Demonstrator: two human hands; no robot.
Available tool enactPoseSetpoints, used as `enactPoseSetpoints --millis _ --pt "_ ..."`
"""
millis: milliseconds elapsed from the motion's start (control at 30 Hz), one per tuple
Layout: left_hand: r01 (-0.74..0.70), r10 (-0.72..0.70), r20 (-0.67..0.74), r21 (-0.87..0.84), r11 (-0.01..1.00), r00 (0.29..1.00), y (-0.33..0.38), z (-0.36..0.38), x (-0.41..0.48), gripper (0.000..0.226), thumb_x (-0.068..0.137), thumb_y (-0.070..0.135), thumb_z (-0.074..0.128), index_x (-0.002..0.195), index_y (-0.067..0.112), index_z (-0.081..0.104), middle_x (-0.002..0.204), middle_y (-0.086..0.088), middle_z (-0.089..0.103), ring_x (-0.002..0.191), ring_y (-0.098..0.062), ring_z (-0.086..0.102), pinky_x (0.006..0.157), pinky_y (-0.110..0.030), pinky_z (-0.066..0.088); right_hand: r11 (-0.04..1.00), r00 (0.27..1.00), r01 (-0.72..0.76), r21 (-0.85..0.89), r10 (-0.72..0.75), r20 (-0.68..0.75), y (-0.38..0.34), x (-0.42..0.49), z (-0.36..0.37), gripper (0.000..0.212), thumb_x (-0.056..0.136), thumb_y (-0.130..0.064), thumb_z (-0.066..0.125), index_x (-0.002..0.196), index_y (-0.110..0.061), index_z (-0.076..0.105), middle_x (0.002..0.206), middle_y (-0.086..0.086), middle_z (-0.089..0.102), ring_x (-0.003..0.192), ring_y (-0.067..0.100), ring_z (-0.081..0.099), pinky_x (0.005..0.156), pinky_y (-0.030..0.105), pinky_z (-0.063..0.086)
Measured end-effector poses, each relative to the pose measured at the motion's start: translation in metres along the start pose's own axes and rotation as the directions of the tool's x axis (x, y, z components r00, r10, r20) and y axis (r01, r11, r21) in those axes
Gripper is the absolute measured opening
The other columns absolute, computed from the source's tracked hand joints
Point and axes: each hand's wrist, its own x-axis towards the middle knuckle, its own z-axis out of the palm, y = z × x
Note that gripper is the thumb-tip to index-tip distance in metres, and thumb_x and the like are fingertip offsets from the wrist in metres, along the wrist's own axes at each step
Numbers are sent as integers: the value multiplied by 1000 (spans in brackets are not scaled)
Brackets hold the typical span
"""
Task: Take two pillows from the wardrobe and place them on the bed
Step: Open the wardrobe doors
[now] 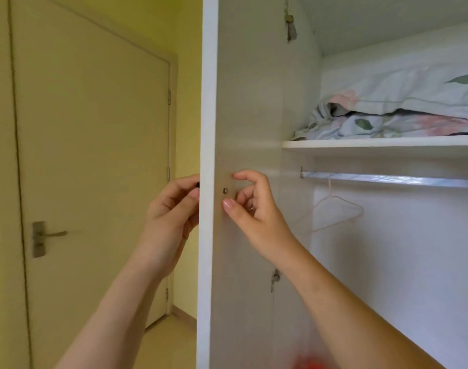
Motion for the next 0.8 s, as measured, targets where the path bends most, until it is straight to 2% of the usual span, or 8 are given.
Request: enactPoseSetpoints --millis 133,233,367,567,633,700,767,800 --pt "67 -63 -93 40 997 994 3 -21 4 24 89 15 48 84 27 69 79 8 73 65 -6 66 56 -18 53 1000 1000 0 25 0 -8 13 17 27 35 85 -13 61 99 -39 42 70 -4 37 58 -3 41 60 7 38" --pt "124 -118 -143 35 992 983 7 -36 10 22 92 13 47 85 23 66 78 6 74 66 -9 68 57 -21 55 1000 1000 -20 24 20 -4 21 27 46 39 83 -13 64 97 -43 42 73 -4 36 61 4 40 60 9 39" --pt "171 -168 -174 3 985 970 11 -50 17 21 93 8 43 90 16 62 75 4 74 64 -11 69 54 -19 54 999 999 -32 21 32 -2 30 37 65 42 81 -12 65 96 -44 42 79 -4 35 55 -5 39 60 5 39" --pt "219 -209 -206 26 975 956 15 -53 18 29 91 3 40 92 19 64 76 4 75 66 -10 69 55 -19 54 999 999 -46 6 46 -19 34 42 69 42 81 -15 65 95 -46 41 78 -4 35 55 -7 40 59 3 38" --pt "226 -189 -263 120 967 946 18 -48 17 39 87 -3 35 92 21 65 78 5 75 68 -11 68 56 -19 53 999 999 -46 -4 46 -3 33 42 67 43 81 -14 66 96 -46 41 78 -4 35 55 -7 41 59 2 38" --pt "205 -61 -350 394 896 935 23 -44 15 40 83 -3 35 97 19 65 86 2 72 71 -13 64 62 -20 50 999 999 -46 -19 47 25 32 40 63 43 81 -14 65 96 -47 41 80 -4 37 56 -7 42 60 3 38" --pt "176 193 -407 709 682 893 30 -41 12 32 83 3 41 100 18 64 92 2 65 66 -9 56 64 -22 41 997 995 -65 -43 67 67 30 39 58 43 82 -16 64 96 -50 41 83 -5 39 62 -4 44 61 4 39" --pt "149 312 -397 790 595 863 34 -39 10 28 84 6 44 100 19 64 93 4 61 64 -3 52 63 -21 37 995 993 -78 -60 83 87 29 38 55 43 82 -18 64 95 -52 40 84 -5 40 65 -2 45 61 5 39"
